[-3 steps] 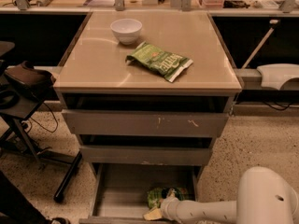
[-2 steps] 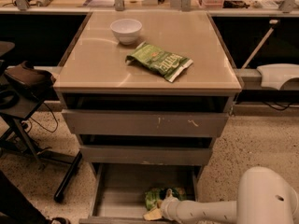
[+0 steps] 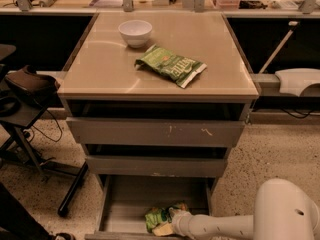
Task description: Pick green rice chip bag from bottom drawer and place on counter
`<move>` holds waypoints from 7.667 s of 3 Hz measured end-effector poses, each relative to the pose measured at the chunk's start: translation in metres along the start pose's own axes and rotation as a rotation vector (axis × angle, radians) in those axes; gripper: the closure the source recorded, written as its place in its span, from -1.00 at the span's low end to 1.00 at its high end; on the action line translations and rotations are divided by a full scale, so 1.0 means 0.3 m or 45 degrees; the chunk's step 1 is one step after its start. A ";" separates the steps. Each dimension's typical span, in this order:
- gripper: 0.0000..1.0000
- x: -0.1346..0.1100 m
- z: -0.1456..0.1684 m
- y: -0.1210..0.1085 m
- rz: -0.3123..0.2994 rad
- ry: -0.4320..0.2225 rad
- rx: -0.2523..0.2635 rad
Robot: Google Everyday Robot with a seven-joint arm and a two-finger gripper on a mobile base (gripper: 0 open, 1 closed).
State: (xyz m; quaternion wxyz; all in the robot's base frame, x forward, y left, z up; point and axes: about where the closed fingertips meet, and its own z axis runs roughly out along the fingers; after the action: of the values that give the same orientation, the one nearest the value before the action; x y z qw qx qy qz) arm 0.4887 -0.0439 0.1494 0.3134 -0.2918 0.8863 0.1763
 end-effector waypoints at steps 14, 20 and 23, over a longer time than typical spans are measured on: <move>-0.62 0.133 0.042 -0.179 0.104 0.097 0.258; 1.00 -0.111 -0.781 -0.156 0.169 -0.619 0.734; 1.00 -0.182 -1.155 -0.216 0.215 -0.757 0.918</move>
Offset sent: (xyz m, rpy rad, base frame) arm 0.0000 0.0000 0.0000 0.0000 0.0000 0.0000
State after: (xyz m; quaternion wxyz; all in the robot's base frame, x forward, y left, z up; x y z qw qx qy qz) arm 0.4069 -0.2431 0.4339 0.6192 -0.0281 0.7836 -0.0418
